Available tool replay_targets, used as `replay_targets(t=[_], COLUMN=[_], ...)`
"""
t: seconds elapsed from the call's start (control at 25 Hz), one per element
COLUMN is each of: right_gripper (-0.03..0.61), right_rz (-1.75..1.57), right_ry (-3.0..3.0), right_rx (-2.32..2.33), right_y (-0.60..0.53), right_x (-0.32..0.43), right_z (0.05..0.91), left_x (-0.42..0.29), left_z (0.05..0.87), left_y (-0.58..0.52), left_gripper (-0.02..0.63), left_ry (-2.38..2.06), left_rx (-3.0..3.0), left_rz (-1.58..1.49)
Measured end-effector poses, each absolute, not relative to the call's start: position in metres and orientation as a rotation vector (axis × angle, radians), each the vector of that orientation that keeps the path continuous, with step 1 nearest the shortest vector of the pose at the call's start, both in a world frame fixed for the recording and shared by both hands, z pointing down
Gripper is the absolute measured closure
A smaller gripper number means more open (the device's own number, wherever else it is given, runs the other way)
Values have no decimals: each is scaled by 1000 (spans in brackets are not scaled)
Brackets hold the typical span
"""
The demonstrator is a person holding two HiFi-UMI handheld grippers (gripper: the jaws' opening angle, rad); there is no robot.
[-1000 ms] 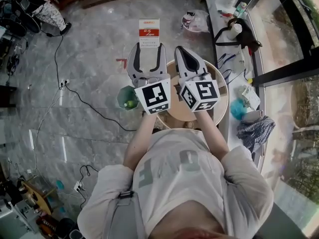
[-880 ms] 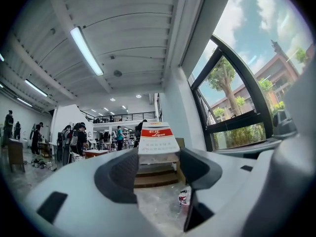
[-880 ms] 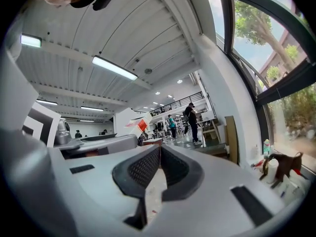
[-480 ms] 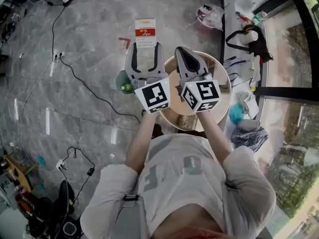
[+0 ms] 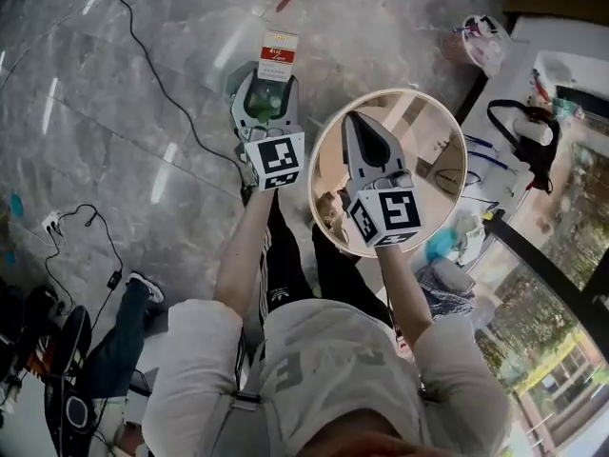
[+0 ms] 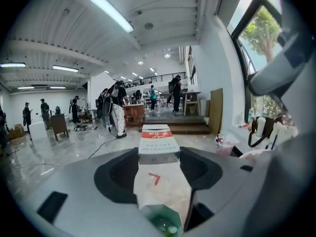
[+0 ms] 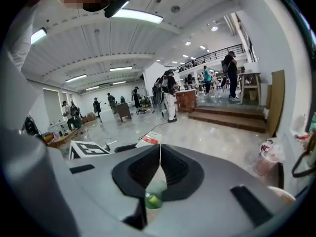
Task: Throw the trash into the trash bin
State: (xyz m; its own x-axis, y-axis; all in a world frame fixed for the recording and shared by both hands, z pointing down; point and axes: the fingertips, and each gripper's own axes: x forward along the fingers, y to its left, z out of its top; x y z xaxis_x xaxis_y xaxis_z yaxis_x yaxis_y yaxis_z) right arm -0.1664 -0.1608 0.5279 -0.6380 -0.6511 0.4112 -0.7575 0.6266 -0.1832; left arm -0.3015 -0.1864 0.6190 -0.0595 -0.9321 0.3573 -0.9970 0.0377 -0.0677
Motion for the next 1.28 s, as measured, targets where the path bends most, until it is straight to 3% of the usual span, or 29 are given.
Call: replay_targets(t=[0.28, 0.56, 1.0, 1.28], right_gripper=[563, 563, 563, 563], right_rz=[644, 700, 617, 418], right_ry=[-2424, -2393, -2497, -2727], right_rx=[996, 942, 882, 963], right_y=[-137, -102, -108, -157], right_x=[-189, -195, -229, -252], right_z=[648, 687, 605, 462], left_x=[-329, -343, -369, -378], left_z=[793, 855, 749, 545], left_y=[-171, -136, -149, -217], left_gripper=[342, 341, 341, 341], left_ry=[-2033, -2075, -2186, -2325], left_rx=[1865, 1703, 1678, 1909], left_rz=[612, 572, 396, 168])
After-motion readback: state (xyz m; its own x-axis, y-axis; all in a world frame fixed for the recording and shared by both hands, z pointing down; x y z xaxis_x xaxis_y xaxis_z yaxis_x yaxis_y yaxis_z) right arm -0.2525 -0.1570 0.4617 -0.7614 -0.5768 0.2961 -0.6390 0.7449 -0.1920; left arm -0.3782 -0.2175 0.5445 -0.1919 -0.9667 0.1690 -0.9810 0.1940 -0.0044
